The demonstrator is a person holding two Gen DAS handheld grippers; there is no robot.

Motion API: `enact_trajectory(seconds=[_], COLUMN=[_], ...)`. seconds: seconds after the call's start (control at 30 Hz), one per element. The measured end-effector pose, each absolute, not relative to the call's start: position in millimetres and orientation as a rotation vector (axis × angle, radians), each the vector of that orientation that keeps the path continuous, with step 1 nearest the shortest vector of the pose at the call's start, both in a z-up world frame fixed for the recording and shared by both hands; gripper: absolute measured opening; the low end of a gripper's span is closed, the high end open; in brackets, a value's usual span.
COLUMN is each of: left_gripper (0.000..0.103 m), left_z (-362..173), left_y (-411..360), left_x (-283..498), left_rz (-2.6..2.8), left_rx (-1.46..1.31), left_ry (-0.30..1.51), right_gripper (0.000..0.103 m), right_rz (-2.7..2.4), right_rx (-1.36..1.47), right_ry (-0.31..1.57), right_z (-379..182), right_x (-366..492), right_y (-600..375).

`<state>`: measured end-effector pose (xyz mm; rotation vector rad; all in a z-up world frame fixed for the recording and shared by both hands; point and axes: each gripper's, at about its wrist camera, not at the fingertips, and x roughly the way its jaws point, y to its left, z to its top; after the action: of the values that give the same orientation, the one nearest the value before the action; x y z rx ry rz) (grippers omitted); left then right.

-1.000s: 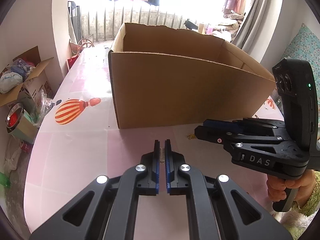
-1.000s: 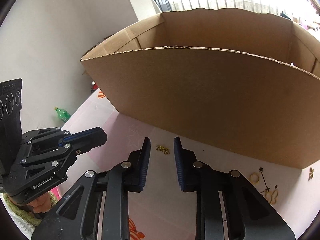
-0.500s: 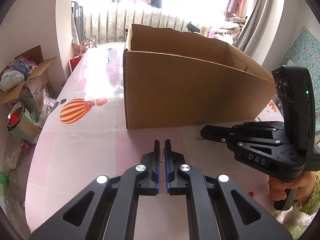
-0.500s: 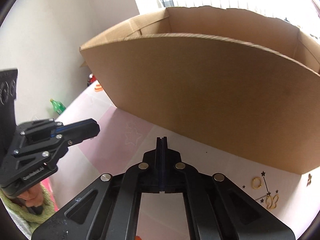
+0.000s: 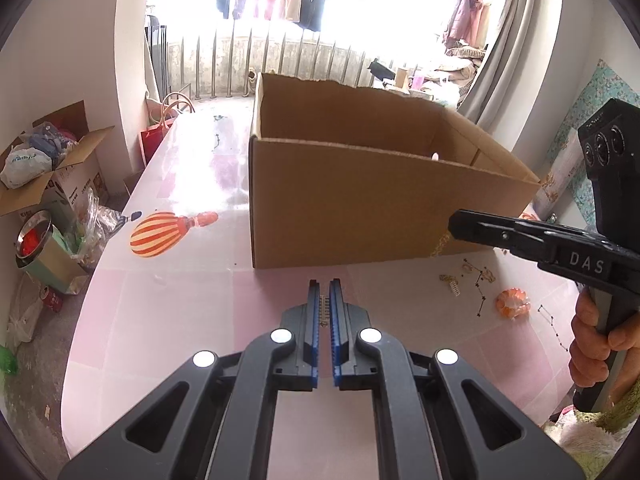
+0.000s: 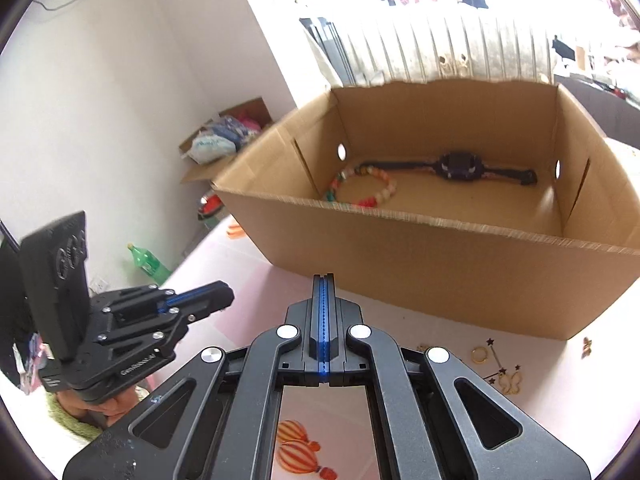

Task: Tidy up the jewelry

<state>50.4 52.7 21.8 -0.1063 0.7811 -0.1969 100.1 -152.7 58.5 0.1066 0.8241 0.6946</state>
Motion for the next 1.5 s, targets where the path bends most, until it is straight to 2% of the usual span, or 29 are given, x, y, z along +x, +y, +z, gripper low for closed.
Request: enact_trajectory(seconds=[0.3,0.43,0.67,0.87,1.1,1.17,1.23,1.5], left_gripper=[0.004,0.004,0.004,0.005,0.005,0.009,0.013,0.013], left_z=[102,123,96,61,40,40,42,47], left_y=[48,38,11,-14,-19,-18,-16,-14], left_x=[71,118,227,280,302,304,305,296], left_rz=[-0.332,-0.420,-0.474,-0.450,-0.378,-0.374,-0.362,-0.359], left_rx=[-0.099,-0.118,-0.147,-0.143,-0.158,-0.185,-0.192,-0.190], left_ry=[0.610,0.635,0.894,1.071,1.166,1.182,1.182,1.138], right_gripper=[0.000,0.000,0.000,0.000,0.003,0.003,0.004,0.004], right_rz=[0.713,0.696,0.638,0.592,0.583,0.590,0.590,0.565], right_rx=[0.082,0.064,0.109,0.127,0.148,0.160,0.152,0.140], right_ry=[0.698,0.730,0.967,1.127,1.197,1.200,1.186,1.130], right_z=[128,140,109,75,60,60,63,73], right_x=[120,154,235,277,290,290,289,284], right_y=[-164,-166,-169,-170,-177,-178,-179,-185])
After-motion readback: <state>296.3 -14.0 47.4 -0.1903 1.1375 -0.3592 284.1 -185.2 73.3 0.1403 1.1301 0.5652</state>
